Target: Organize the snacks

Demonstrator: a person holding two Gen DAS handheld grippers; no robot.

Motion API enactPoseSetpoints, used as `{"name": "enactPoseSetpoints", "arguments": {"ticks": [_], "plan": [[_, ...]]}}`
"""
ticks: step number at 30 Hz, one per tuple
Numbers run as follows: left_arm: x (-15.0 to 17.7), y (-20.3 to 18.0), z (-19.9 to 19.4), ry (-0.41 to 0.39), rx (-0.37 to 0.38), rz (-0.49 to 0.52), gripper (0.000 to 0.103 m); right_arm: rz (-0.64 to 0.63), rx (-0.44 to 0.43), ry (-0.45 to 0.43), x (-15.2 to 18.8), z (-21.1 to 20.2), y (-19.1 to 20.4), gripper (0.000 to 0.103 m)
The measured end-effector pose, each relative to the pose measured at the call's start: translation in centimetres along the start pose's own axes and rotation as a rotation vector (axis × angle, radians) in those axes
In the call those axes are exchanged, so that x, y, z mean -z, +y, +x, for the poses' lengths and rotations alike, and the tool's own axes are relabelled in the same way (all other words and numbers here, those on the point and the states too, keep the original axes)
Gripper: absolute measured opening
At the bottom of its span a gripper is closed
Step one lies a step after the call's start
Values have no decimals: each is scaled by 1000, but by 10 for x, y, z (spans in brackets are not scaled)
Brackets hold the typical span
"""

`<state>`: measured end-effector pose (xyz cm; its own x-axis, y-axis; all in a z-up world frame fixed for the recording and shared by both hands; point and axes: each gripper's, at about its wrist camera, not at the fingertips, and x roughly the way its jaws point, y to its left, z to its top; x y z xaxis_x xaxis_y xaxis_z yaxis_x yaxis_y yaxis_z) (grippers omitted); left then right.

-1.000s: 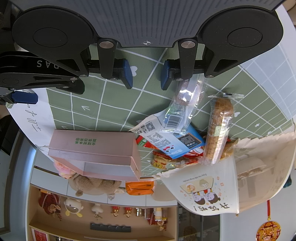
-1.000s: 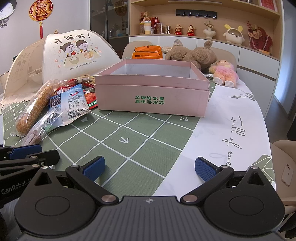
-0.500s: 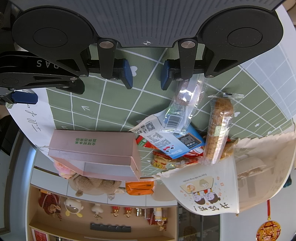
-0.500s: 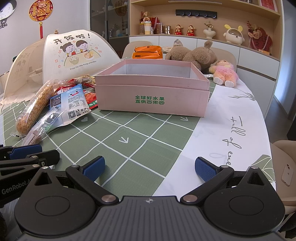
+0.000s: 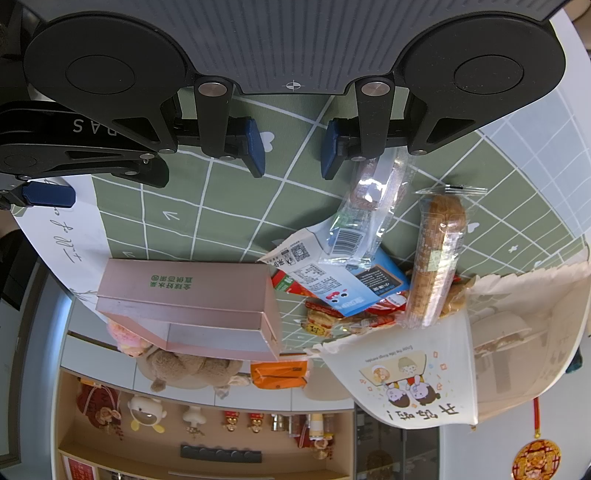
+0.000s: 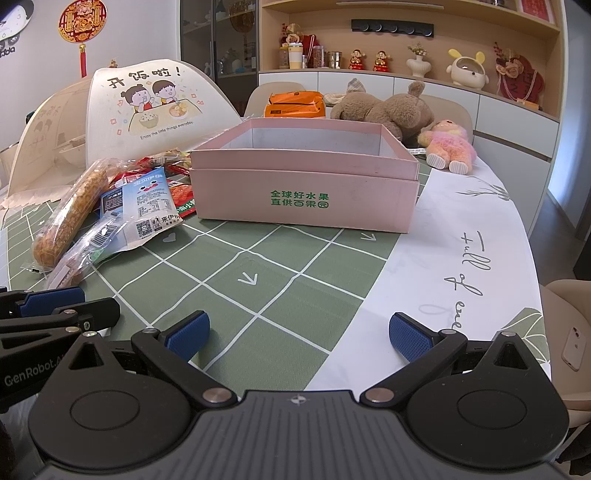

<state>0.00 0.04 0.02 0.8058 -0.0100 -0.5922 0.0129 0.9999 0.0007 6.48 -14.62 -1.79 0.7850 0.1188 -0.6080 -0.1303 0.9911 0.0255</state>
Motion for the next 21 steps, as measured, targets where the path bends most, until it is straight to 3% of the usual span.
{"name": "enactPoseSetpoints", "arguments": {"ticks": [12,16,20,21], "plan": [[0,-3,0,-1,-18,18,37,-4,-1,2,1,1,0,103],[2,-3,-2,-1,-15,9,37,-81,22,15,-5,2,5,103],[-7,1,-3,48,19,13,37,-11,-60,144,-23,10,-3,103],[-12,5,-4,73,49,4,37,-57,-70,194,-28,13,-2,103]]}}
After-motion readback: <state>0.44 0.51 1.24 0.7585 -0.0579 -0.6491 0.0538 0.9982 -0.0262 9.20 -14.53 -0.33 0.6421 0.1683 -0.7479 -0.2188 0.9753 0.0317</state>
